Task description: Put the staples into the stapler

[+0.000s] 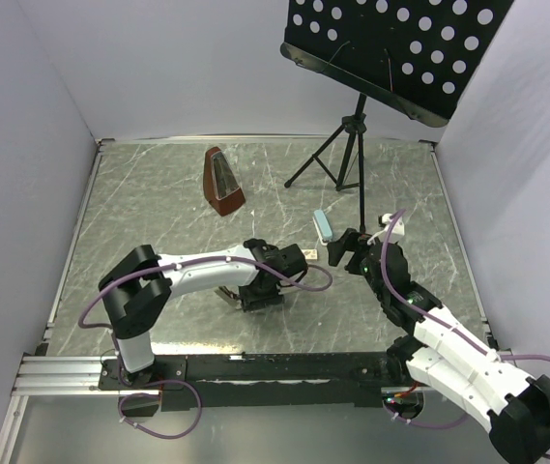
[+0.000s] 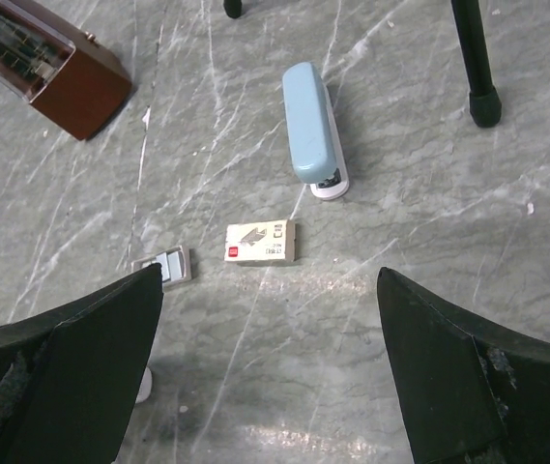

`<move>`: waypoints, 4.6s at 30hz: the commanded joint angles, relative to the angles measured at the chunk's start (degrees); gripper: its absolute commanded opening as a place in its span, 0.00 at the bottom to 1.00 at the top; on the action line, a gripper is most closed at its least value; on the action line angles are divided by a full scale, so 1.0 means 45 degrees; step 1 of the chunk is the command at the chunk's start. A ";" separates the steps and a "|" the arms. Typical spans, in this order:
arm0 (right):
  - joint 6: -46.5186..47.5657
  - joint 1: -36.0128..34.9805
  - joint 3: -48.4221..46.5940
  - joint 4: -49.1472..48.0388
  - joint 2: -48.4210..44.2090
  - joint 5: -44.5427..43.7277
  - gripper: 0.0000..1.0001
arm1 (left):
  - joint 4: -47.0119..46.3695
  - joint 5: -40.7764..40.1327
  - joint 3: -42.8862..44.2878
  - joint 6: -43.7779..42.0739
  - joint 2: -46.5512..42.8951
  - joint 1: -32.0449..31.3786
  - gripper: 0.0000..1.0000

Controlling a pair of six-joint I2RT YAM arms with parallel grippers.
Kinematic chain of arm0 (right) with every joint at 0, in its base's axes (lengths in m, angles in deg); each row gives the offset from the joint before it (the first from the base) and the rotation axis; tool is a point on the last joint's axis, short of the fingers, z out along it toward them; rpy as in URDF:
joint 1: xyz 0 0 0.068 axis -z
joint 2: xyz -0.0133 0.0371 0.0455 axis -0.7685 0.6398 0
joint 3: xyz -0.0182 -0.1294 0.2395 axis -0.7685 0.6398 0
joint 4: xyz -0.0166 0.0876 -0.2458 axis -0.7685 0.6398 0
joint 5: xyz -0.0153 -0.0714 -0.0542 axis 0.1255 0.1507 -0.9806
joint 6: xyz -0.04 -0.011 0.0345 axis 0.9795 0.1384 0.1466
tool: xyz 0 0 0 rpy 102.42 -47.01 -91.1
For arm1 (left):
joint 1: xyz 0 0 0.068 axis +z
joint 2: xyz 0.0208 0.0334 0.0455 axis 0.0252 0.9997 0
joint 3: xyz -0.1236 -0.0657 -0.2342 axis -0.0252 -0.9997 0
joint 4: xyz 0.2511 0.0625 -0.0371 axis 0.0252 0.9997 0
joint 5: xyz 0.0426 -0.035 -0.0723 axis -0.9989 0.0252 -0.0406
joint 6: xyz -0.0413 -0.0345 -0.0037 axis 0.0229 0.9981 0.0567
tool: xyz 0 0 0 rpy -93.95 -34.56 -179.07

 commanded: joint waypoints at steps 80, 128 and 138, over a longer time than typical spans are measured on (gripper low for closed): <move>1.3613 -0.5502 -0.8541 0.0816 1.3500 1.0722 0.22 | -0.9303 -0.0695 -0.7466 0.7170 -1.7445 0.9754 0.97; 0.4042 -0.7123 -0.9987 -0.2349 1.5179 -0.1290 0.13 | -0.9224 -0.0753 -0.7486 0.7190 -1.7855 0.9754 0.97; 0.4472 -0.7143 -0.9363 -0.2817 1.3737 -0.0978 0.43 | -0.9224 -0.0617 -0.7486 0.7189 -1.7875 0.9754 0.97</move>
